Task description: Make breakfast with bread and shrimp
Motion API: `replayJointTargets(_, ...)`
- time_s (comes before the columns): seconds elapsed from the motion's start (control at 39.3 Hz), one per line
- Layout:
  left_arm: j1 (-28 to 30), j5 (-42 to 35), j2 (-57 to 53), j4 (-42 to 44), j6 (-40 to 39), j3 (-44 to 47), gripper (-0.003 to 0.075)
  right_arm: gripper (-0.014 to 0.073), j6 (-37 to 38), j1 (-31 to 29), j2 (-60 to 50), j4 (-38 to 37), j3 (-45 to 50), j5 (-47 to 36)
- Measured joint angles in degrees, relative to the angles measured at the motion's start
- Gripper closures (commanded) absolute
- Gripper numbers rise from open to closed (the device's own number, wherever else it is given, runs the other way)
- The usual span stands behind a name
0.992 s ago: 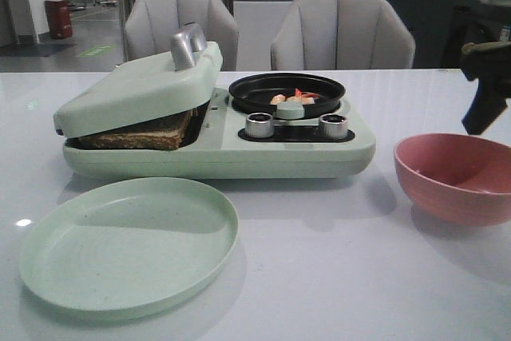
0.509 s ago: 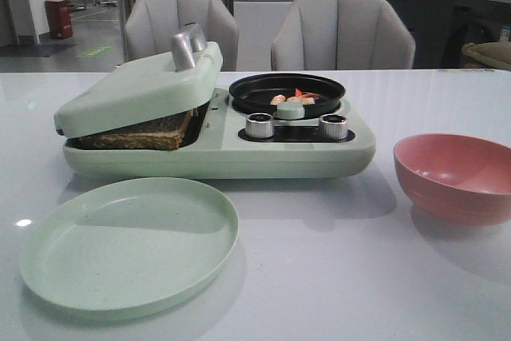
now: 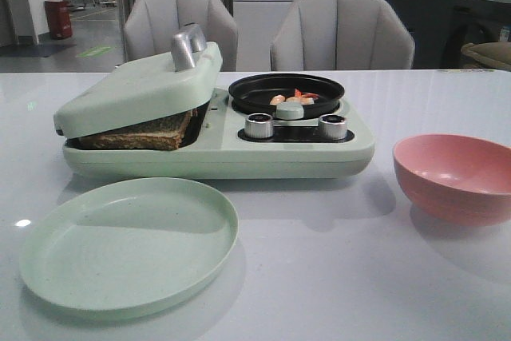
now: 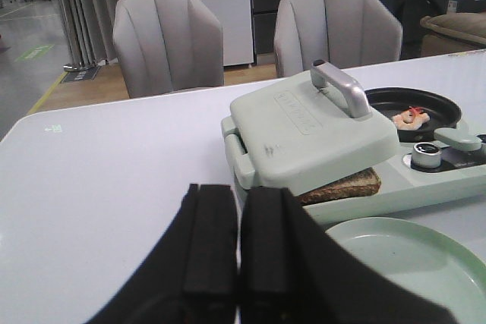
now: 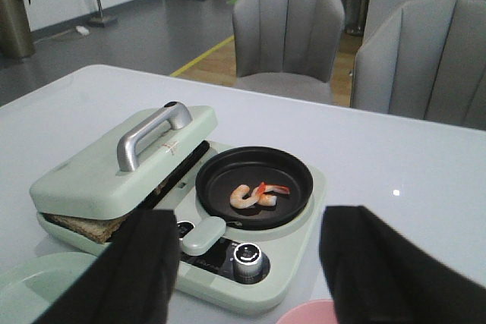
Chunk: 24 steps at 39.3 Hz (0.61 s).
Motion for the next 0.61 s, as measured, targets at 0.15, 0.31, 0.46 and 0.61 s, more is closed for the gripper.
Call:
replayJointTargets(0.15,0.00,0.00,0.00,0.00,0.00,0.00,0.0606,0.0082,0.00,0.09,-10.69,0.20,8.46,-3.06)
replayJointTargets(0.31,0.00,0.00,0.00,0.00,0.00,0.00,0.0606,0.0082,0.00,0.09,-19.63,0.29,14.94,-3.47)
replayJointTargets(0.46,0.00,0.00,0.00,0.00,0.00,0.00,0.0606,0.0083,0.00,0.09,-22.98,0.29,19.98,-3.47)
replayJointTargets(0.61,0.00,0.00,0.00,0.00,0.00,0.00,0.0606,0.0173,0.00,0.09,-23.07,0.29,21.98,-3.47)
